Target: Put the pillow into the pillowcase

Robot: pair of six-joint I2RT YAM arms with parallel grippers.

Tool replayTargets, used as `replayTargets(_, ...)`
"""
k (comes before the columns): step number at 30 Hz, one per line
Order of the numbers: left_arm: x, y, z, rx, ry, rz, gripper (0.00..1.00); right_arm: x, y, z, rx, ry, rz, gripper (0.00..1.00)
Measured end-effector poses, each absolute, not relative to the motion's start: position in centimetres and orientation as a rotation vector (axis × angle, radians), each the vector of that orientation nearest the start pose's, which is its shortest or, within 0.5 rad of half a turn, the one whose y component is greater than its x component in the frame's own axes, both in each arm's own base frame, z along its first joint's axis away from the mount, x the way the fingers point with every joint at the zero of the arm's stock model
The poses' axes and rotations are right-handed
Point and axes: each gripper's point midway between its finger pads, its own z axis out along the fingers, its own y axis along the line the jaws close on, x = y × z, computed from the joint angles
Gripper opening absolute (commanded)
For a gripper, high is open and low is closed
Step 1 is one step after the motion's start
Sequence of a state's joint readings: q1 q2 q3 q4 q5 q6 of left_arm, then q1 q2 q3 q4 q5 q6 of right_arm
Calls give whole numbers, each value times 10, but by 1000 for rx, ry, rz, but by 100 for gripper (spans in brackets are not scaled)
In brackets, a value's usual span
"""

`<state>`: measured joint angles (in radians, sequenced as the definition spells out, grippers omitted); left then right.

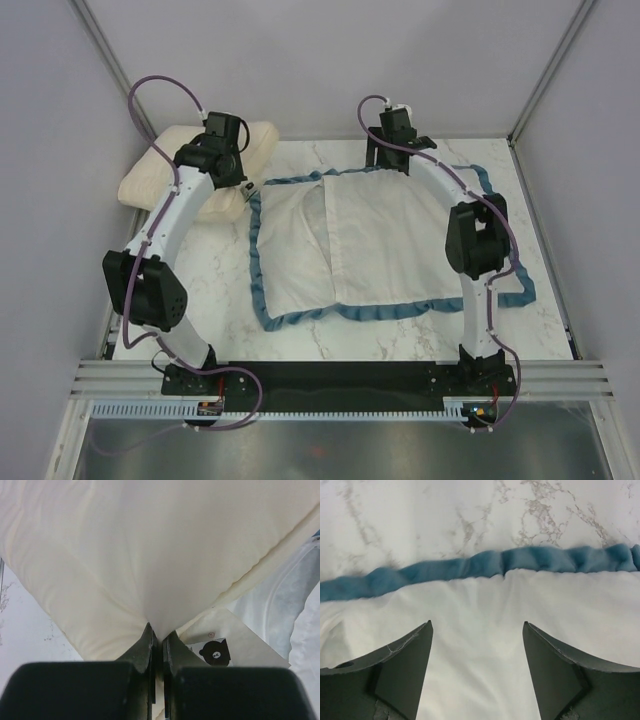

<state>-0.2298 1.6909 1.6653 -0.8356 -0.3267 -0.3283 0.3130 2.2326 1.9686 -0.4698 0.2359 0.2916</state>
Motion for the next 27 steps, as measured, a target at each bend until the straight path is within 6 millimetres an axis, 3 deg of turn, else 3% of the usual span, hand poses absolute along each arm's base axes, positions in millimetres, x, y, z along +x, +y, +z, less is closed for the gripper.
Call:
replayTargets(2,419,-57,222,-257,2357,116,2,550,170,147,43,2257,66,79)
replayTargets(5,407,-61,229,-251,2346,73,2,517,199,177,-38,2218,117,67)
replayTargets(8,397,-62,233,-251,2338,46,2,486,230,182,-122,2217,163,58)
replayTargets(11,393,-63,237,-251,2329,24,2,463,251,163,-192,2257,170,52)
replayTargets(14,388,-64,240,-253,2323,6,2,439,262,133,-256,2324,154,48)
replayTargets(18,384,-66,239,-253,2325,-14,2,417,275,109,-317,2372,142,45)
replayTargets(27,380,-67,237,-251,2328,-31,2,391,298,71,-407,2428,129,49)
